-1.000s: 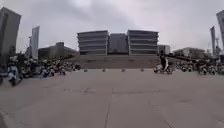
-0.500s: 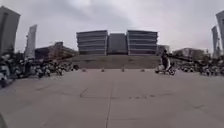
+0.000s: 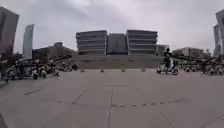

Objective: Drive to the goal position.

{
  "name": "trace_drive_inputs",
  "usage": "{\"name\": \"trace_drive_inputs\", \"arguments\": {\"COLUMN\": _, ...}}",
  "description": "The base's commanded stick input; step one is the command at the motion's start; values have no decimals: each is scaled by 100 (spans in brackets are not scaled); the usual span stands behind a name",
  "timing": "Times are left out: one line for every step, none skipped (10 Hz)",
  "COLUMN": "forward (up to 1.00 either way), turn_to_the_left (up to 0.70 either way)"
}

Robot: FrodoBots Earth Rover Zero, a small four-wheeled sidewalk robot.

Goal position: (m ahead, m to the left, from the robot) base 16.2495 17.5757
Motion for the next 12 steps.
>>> {"name": "trace_drive_inputs", "arguments": {"forward": 70, "turn_to_the_left": 2}}
{"name": "trace_drive_inputs", "arguments": {"forward": 70, "turn_to_the_left": 2}}
{"name": "trace_drive_inputs", "arguments": {"forward": 70, "turn_to_the_left": 2}}
{"name": "trace_drive_inputs", "arguments": {"forward": 70, "turn_to_the_left": 2}}
{"name": "trace_drive_inputs", "arguments": {"forward": 70, "turn_to_the_left": 2}}
{"name": "trace_drive_inputs", "arguments": {"forward": 70, "turn_to_the_left": 2}}
{"name": "trace_drive_inputs", "arguments": {"forward": 70, "turn_to_the_left": 2}}
{"name": "trace_drive_inputs", "arguments": {"forward": 70, "turn_to_the_left": 2}}
{"name": "trace_drive_inputs", "arguments": {"forward": 70, "turn_to_the_left": 2}}
{"name": "trace_drive_inputs", "arguments": {"forward": 70, "turn_to_the_left": 2}}
{"name": "trace_drive_inputs", "arguments": {"forward": 70, "turn_to_the_left": 2}}
{"name": "trace_drive_inputs", "arguments": {"forward": 70, "turn_to_the_left": 2}}
